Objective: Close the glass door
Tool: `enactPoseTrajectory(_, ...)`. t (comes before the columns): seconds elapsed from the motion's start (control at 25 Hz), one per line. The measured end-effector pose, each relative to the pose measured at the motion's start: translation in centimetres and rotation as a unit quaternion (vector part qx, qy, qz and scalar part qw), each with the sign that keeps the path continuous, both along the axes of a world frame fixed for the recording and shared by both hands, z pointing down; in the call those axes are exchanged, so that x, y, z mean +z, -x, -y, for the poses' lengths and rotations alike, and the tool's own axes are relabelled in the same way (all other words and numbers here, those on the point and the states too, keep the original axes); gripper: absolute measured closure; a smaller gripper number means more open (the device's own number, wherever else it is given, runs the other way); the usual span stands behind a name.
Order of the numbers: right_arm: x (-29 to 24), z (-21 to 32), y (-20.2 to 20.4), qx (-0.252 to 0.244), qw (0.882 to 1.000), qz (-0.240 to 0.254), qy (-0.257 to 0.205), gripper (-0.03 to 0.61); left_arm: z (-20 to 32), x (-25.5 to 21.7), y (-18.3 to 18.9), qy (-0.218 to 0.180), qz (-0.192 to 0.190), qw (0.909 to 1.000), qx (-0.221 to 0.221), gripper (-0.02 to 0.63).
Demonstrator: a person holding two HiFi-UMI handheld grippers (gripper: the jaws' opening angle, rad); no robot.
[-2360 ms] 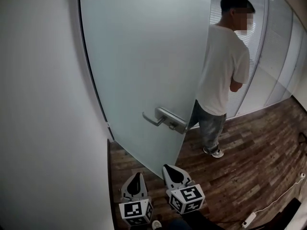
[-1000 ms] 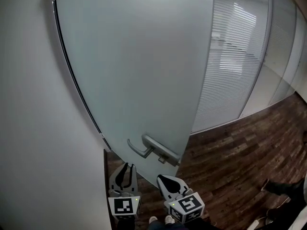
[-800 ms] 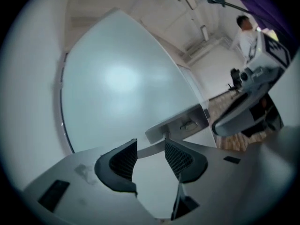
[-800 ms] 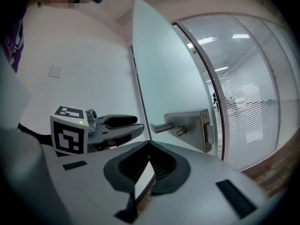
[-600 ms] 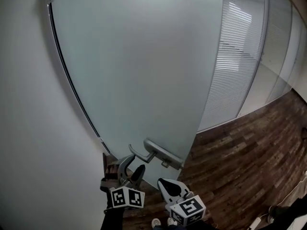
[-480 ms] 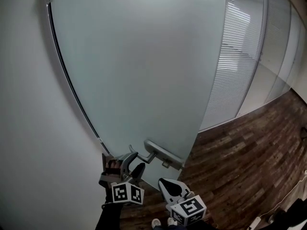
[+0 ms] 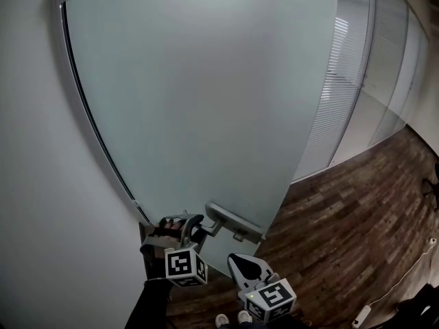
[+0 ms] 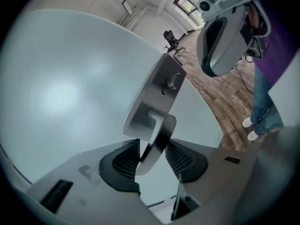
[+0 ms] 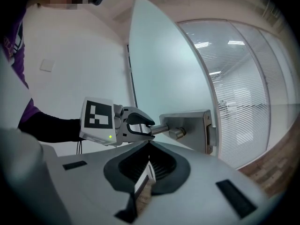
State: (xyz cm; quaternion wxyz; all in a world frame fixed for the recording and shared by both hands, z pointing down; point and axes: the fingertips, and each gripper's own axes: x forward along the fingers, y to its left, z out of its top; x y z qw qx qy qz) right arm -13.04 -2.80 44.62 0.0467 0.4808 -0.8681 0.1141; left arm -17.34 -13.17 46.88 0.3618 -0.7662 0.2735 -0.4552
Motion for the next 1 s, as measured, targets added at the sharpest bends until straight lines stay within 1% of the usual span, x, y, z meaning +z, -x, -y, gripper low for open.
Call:
enactPoseTrajectory(0.12, 0.3, 0.0, 0.2, 0.007, 1.0, 0.0, -0.001, 0.588, 0.1, 0.3, -0.2, 0.027, 0.005, 0.9996, -0.001, 0.445)
enactPoseTrajectory(0.32, 0.1, 0.3, 0.0, 0.024, 1.0, -0.003, -0.004, 0.588, 0.7, -0.3, -0.5, 0.039, -0.009, 0.9991, -0.012, 0.444)
enactPoseTrajectory(0.52, 1.3, 0.9, -1.6, 0.057, 0.998, -0.006, -0.003, 0.588, 1.6, 0.7, -1.3, 0.051, -0.005, 0.9985, -0.021, 0.443)
enactPoseTrajectory(0.64, 1.2, 1.6, -2.5, 0.071, 0.997, -0.003, -0.008, 0.588, 2.3, 0.8, -1.9, 0.054, -0.007, 0.9982, -0.024, 0.443)
enactPoseTrajectory(0.8, 1.0, 3.1, -4.4, 0.082, 0.997, -0.003, -0.012, 0.588, 3.4, 0.8, -3.1, 0.056, -0.014, 0.998, -0.024, 0.443)
enactPoseTrajectory(1.0, 0.7, 6.2, -7.4, 0.089, 0.996, -0.011, -0.018, 0.588, 5.7, 0.8, -4.9, 0.06, -0.018, 0.9975, -0.03, 0.443)
